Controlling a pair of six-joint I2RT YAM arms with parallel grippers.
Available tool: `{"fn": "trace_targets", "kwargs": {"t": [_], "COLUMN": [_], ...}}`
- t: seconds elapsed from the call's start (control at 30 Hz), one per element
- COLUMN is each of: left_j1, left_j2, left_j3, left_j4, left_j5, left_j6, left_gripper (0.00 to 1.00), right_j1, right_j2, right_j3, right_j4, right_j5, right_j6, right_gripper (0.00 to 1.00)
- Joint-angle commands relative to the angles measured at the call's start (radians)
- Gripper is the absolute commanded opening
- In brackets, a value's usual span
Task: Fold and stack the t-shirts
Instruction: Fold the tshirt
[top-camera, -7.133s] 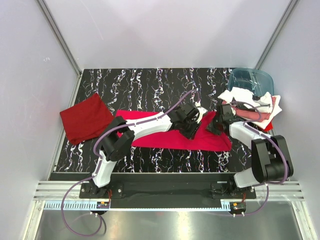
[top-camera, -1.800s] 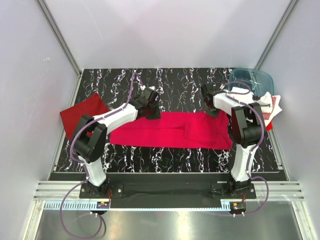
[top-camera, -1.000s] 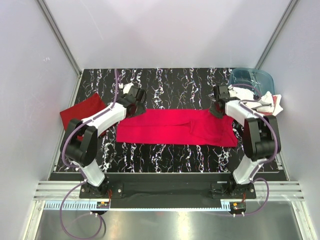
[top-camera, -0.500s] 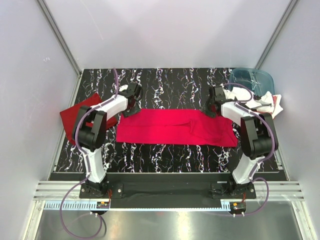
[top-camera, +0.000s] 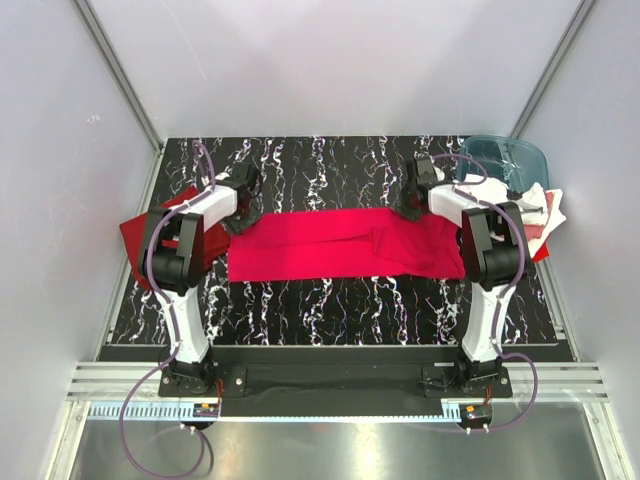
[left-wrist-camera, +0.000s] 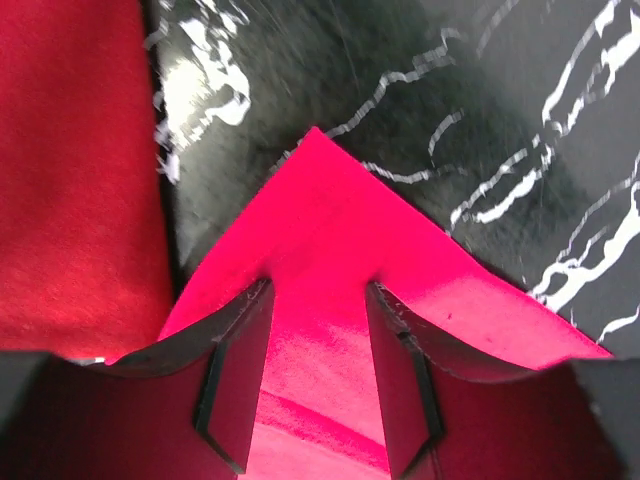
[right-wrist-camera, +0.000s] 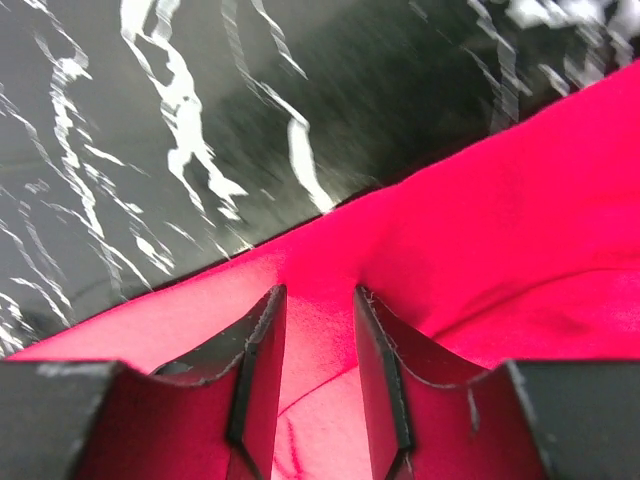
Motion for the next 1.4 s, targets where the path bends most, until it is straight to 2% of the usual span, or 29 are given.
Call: {"fn": "trace_targets", "kwargs": {"t": [0.0, 0.17, 0.37, 0.4, 0.43, 0.47, 0.63, 0.77, 0.8, 0.87, 0.9, 1.17, 1.37], "left_j1": [0.023, 0.031, 0.027, 0.026, 0.026, 0.023, 0.001, -0.005, -0.005, -0.005, -0.005, -0.006, -0.011], "left_j2": [0.02, 0.088, 0.034, 0.026, 0.013, 0.008, -0.05, -0.076, -0.073, -0.05, -0.043, 0.031, 0.037], "left_j3": [0.009, 0.111, 0.037, 0.016, 0.011, 0.009, -0.007, 0.0, 0.002, 0.018, 0.025, 0.088, 0.083], "left_j4": [-0.013, -0.082, -0.024, -0.012, -0.003, -0.006, -0.01, -0.007, -0.006, -0.012, -0.018, -0.076, -0.079], "left_j5": [-0.067, -0.09, -0.051, -0.005, 0.015, 0.031, 0.006, -0.015, -0.009, 0.005, 0.012, 0.015, 0.02], "left_j6": [-0.02, -0.029, -0.032, -0.027, -0.024, -0.019, 0.002, 0.016, 0.016, 0.017, 0.017, 0.043, 0.039], "left_gripper": [0.48, 0.48, 0.48, 0.47, 0.47, 0.47, 0.47, 0.47, 0.47, 0.47, 0.47, 0.47, 0.47], "right_j1": [0.003, 0.014, 0.023, 0.026, 0.032, 0.035, 0.047, 0.052, 0.052, 0.053, 0.052, 0.053, 0.053], "right_j2": [0.079, 0.141, 0.212, 0.173, 0.147, 0.117, -0.123, -0.242, -0.255, -0.275, -0.289, -0.281, -0.083], "right_j3": [0.095, 0.214, 0.342, 0.327, 0.278, 0.256, 0.085, -0.058, -0.075, -0.113, -0.126, -0.238, -0.08], "right_j4": [-0.069, -0.077, -0.15, -0.135, -0.122, -0.109, -0.036, -0.045, -0.077, -0.114, -0.141, -0.114, -0.201], "right_j5": [0.011, 0.002, -0.003, 0.01, 0.045, 0.066, 0.129, 0.223, 0.241, 0.273, 0.281, 0.281, 0.246], "right_j6": [-0.026, -0.035, -0.061, -0.068, -0.072, -0.077, -0.068, -0.006, 0.03, 0.072, 0.08, 0.127, 0.112], "right_gripper": [0.41, 0.47, 0.5, 0.52, 0.59, 0.62, 0.65, 0.49, 0.38, 0.3, 0.18, 0.16, 0.13]}}
